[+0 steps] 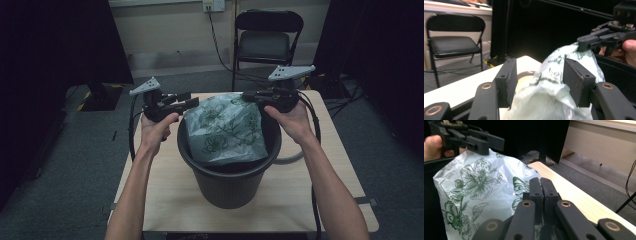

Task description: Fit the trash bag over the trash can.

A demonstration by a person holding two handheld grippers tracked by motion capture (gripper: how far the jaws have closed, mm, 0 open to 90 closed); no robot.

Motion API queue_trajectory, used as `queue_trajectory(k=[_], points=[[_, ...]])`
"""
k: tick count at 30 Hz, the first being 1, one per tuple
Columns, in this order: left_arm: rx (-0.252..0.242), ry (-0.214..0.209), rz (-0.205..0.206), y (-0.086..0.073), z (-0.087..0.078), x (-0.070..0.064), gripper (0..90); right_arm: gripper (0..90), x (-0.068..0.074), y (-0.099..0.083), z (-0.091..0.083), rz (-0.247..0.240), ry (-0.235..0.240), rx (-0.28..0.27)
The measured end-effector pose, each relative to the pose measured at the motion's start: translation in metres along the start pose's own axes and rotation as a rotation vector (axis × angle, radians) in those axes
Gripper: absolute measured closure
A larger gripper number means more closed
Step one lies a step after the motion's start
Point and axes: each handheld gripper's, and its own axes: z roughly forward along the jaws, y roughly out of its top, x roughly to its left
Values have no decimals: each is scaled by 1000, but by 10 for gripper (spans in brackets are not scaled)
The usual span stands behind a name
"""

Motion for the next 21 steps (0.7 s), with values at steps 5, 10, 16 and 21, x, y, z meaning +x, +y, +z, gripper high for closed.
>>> queue_trajectory(k=[5,10,16,21], points=[[34,-52,-2,-2,2,-2,496,888,3,-5,-7,1,13,-19],[34,-78,-15,-2,1,-1,592,888,6,-7,-10,3,13,-38],[68,-47,47,6,0,-11,779,889,7,-2,-14,-1,5,-51],[44,-11,84,10,-5,-16,880,888,9,0,-14,-2,2,-57]])
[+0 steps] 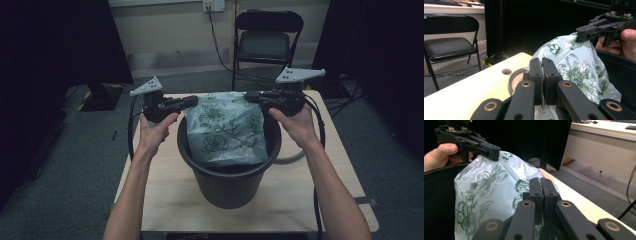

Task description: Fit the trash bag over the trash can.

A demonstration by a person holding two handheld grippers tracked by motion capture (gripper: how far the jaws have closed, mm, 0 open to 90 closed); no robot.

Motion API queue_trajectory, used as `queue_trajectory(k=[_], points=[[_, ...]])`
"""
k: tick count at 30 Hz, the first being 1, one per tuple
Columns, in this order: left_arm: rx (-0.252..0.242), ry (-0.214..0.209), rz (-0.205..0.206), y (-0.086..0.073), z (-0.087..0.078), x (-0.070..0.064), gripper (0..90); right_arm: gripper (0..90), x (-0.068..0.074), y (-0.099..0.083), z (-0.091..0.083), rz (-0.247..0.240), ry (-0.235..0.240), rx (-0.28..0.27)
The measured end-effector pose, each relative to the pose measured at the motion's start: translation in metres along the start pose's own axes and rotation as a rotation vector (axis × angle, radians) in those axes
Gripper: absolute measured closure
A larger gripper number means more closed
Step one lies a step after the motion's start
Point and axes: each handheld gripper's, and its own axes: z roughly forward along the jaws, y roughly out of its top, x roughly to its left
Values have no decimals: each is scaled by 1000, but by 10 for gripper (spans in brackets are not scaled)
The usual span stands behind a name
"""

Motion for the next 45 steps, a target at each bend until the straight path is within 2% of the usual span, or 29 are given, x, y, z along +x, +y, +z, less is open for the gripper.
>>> queue_trajectory(k=[4,6,7,9,12,16,18,20,21,23,24,27,28,31,32,35,37,39,40,42,45], points=[[-16,7,12,2,-3,-6,893,888,-1,1,-1,11,2,-9],[-32,-6,14,3,-6,-9,893,887,-1,1,-3,15,10,-17],[-58,-47,1,4,-10,-12,893,886,0,1,-4,14,14,-19],[-72,-58,11,3,-14,-17,893,884,3,1,-7,9,26,-21],[-63,-67,36,-3,-19,-28,893,882,7,-4,-11,6,37,-9],[-65,-92,31,-9,-23,-35,894,880,19,-13,-16,-28,50,35],[-17,-79,50,-16,-23,-40,893,871,23,-15,-19,-38,51,48],[-10,-76,52,-18,-24,-39,893,793,24,-14,-22,-45,52,52],[-15,-76,46,-18,-25,-38,894,699,24,-14,-22,-43,50,48],[-26,-84,35,-18,-25,-37,893,640,21,-10,-24,-36,36,25],[-31,-89,31,-17,-25,-35,893,574,18,-7,-24,-23,22,6],[-23,-89,33,-18,-23,-34,893,545,9,1,-16,-13,-28,-3],[-17,-83,39,-18,-22,-34,893,514,5,3,-11,9,-15,-4],[-15,-90,42,-19,-21,-34,893,468,-1,6,3,20,-45,14],[-14,-91,40,-19,-20,-34,893,448,-6,7,10,33,-21,20],[-7,-98,35,-19,-18,-34,892,405,-14,7,23,50,-18,50],[-7,-102,36,-19,-18,-33,890,403,-19,6,28,69,-16,79],[-15,-93,36,-19,-19,-33,878,439,-20,3,31,69,-14,112],[-34,-80,28,-18,-20,-31,832,474,-19,2,32,65,-8,125],[-69,-52,-15,-13,-22,-26,679,583,-18,0,32,49,-17,132],[-97,-19,-26,-6,-22,-17,563,659,-17,0,32,33,-8,133]])
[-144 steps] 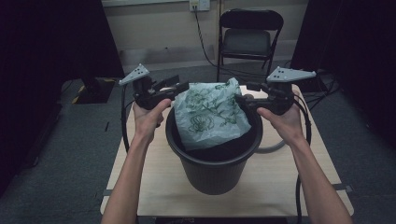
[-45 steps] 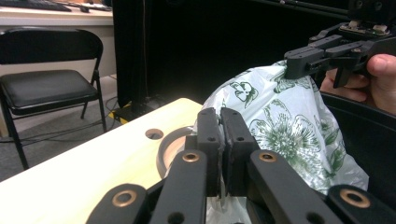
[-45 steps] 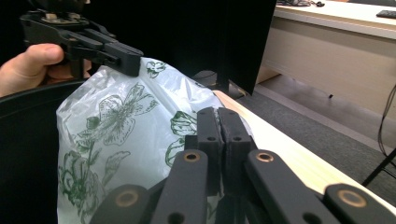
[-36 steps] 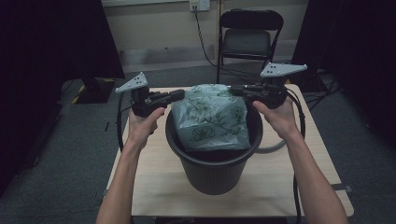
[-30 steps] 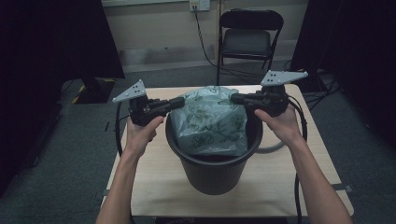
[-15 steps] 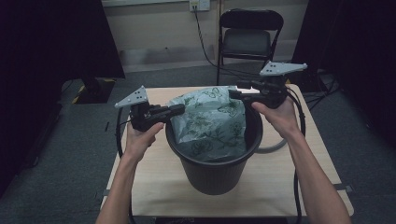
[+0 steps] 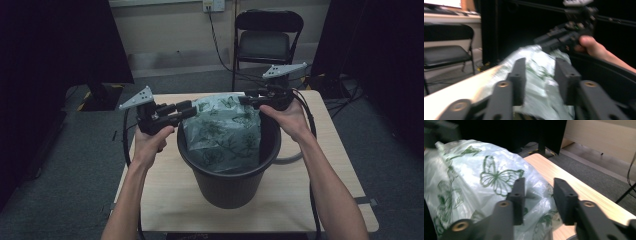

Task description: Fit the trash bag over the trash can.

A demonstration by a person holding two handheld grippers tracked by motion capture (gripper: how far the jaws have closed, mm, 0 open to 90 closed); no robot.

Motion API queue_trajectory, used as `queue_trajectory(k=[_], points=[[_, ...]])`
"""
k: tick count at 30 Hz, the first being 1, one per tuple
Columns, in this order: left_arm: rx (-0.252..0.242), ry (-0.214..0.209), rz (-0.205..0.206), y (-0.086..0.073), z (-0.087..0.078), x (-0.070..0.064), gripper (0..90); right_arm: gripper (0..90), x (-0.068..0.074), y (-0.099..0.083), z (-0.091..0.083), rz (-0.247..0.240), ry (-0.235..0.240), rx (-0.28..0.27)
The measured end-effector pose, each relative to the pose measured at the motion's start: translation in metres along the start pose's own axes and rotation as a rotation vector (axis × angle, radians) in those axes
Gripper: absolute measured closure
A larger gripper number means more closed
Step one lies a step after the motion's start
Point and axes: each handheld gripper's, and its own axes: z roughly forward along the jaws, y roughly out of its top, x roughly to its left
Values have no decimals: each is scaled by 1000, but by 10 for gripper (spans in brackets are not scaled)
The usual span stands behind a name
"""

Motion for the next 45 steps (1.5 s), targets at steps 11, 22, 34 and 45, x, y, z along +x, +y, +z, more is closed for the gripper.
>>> queue_trajectory(k=[11,22,34,45], points=[[98,-14,-101,-7,24,38,428,798,3,0,-3,-31,-11,-36],[50,-75,-15,2,9,21,900,886,14,7,-20,-43,15,-112],[38,-98,47,-10,-8,-22,900,834,39,-9,-47,-93,64,-104],[64,-82,30,-13,-1,-11,899,569,26,-1,-43,-67,42,-112]])
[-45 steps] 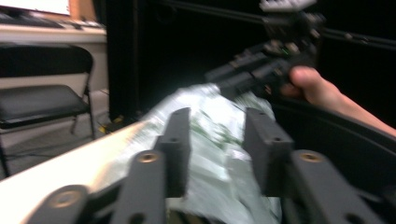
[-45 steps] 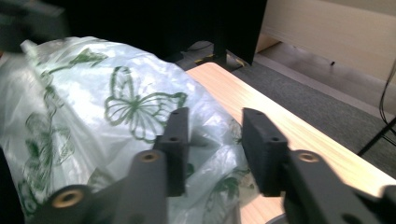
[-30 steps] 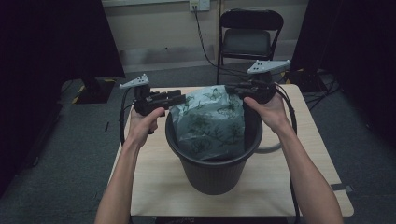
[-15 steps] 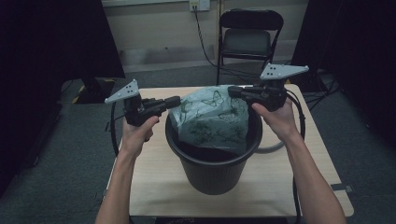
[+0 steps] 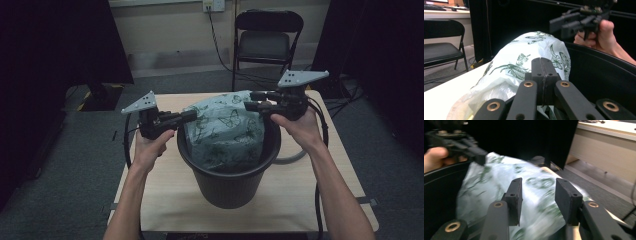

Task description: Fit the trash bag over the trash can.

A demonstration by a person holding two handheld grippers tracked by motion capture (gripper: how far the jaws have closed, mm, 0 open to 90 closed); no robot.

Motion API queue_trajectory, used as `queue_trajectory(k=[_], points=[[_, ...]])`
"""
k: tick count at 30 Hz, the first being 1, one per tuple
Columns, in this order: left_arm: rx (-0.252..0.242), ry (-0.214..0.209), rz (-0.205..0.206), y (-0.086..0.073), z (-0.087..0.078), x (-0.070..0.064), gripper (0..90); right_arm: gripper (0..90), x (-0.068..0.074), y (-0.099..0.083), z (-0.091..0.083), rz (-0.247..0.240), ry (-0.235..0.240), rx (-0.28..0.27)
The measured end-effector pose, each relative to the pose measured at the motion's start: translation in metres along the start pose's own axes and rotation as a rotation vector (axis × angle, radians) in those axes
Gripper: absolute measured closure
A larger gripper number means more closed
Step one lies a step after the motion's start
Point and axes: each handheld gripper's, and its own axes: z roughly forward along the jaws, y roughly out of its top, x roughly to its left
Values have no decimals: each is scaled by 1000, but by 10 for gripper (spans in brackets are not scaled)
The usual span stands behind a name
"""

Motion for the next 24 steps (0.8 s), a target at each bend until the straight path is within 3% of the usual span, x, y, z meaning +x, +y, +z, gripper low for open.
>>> queue_trajectory(k=[1,4,7,9,12,14,16,19,21,23,24], points=[[0,5,2,0,0,1,895,524,-10,4,9,26,-36,19],[0,9,2,1,-1,2,871,450,-22,3,22,57,-56,59],[-17,12,0,4,-5,5,823,366,-27,0,31,83,-78,90],[-30,24,-2,7,-8,8,793,348,-29,-3,33,89,-99,97],[-48,28,-26,12,-9,17,711,343,-30,-6,37,106,-94,129],[-40,55,-39,14,-5,26,623,415,-31,-7,39,128,-70,149],[-39,67,-74,13,0,37,535,539,-28,-7,41,106,-52,144],[-26,73,-125,10,9,50,439,692,-27,-6,37,89,-56,99],[-20,43,-129,8,13,51,392,778,-26,-5,35,72,-45,76],[-14,40,-121,8,15,50,374,796,-25,-3,32,57,-49,54],[-19,43,-101,9,19,46,362,860,-24,-2,31,57,-31,40]])
